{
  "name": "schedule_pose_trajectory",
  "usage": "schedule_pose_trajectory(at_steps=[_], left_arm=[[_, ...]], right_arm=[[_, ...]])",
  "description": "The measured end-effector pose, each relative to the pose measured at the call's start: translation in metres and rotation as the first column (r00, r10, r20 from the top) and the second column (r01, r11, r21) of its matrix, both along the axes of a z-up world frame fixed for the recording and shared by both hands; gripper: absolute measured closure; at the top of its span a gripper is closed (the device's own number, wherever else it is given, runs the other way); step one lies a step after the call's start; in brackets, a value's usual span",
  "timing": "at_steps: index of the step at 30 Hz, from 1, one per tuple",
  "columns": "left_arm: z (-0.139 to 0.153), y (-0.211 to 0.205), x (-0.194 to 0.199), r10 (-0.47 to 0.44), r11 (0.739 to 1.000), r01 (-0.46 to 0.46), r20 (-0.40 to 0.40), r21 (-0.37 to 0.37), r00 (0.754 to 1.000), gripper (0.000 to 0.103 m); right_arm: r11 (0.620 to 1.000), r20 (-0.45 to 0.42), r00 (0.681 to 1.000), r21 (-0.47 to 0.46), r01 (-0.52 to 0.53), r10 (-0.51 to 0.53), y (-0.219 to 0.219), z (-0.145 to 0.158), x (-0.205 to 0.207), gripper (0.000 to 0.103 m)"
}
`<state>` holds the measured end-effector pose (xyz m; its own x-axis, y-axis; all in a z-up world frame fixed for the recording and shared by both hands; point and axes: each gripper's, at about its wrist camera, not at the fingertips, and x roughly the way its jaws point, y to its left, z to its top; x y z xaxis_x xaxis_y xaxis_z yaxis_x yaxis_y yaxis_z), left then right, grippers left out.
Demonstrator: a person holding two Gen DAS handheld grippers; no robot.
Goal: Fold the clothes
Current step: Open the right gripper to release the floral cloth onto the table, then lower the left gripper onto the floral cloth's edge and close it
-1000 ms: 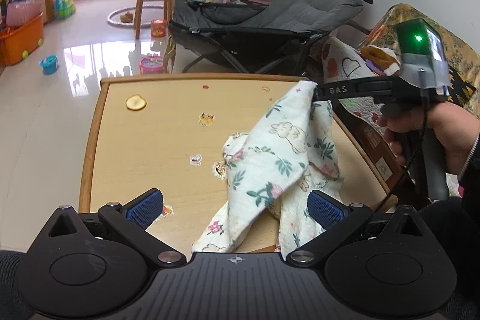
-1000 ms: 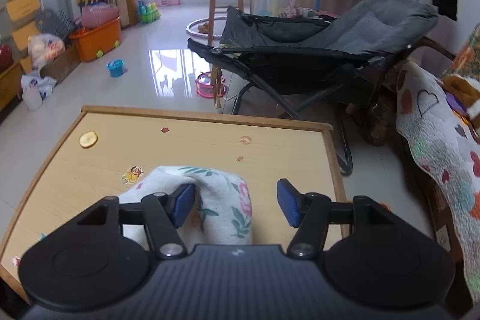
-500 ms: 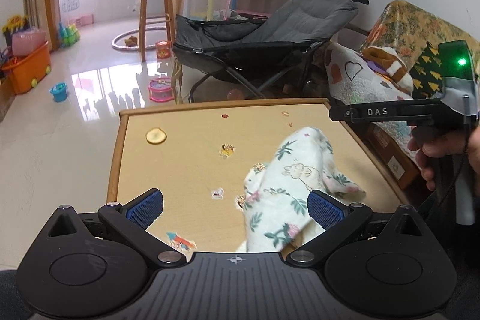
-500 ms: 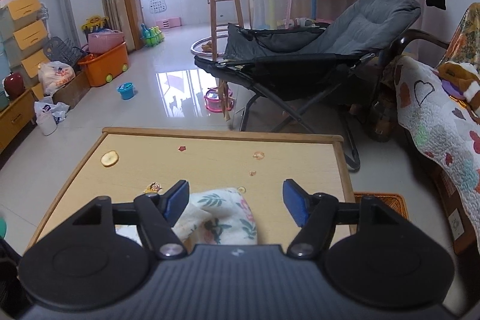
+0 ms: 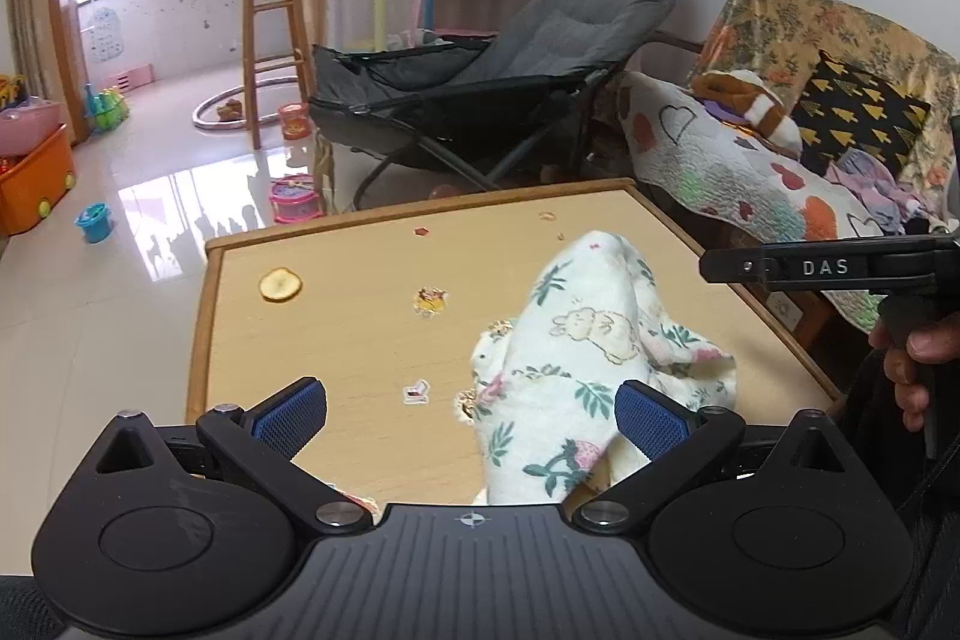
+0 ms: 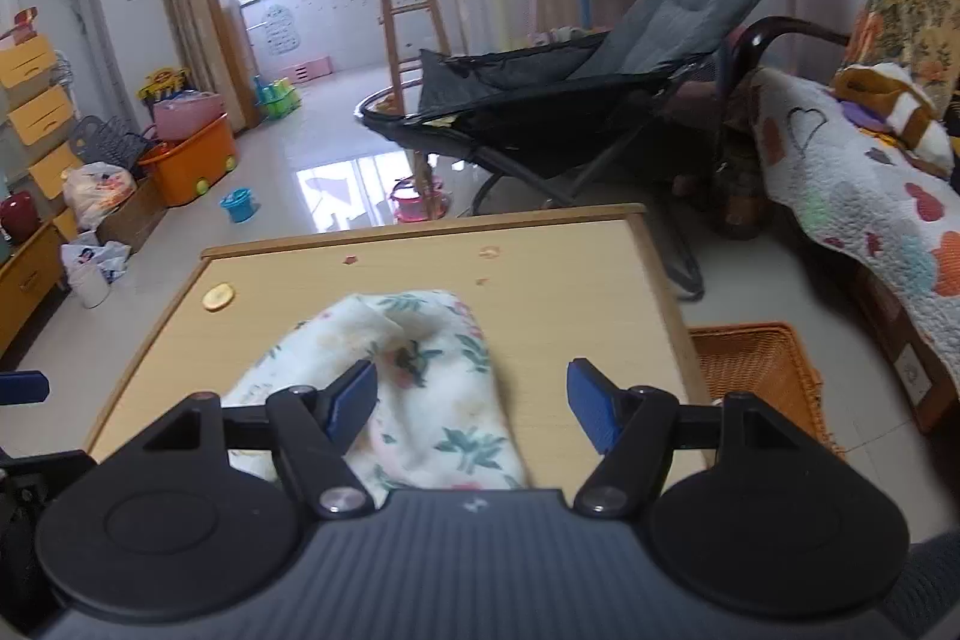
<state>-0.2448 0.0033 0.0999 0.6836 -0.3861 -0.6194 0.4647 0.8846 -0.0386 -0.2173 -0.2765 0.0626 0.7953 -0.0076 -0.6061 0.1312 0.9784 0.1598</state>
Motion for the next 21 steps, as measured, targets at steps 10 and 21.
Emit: schedule_pose_trajectory(at_steps=[10,21], left_arm=[[-0.016,-0.023,0.001,-0.112,0.993,0.111,-0.019,-0.046,0.993,0.002],[-0.027,-0.068,0.011,-0.216,0.975,0.217,-0.033,0.052,0.976,0.03]], right_arm=[[0.999,-0.089,0.996,0.026,0.033,-0.03,-0.007,-0.011,-0.008,0.034],[0.997,-0.114,0.993,0.065,0.049,-0.041,-0.013,-0.02,-0.011,0.035]])
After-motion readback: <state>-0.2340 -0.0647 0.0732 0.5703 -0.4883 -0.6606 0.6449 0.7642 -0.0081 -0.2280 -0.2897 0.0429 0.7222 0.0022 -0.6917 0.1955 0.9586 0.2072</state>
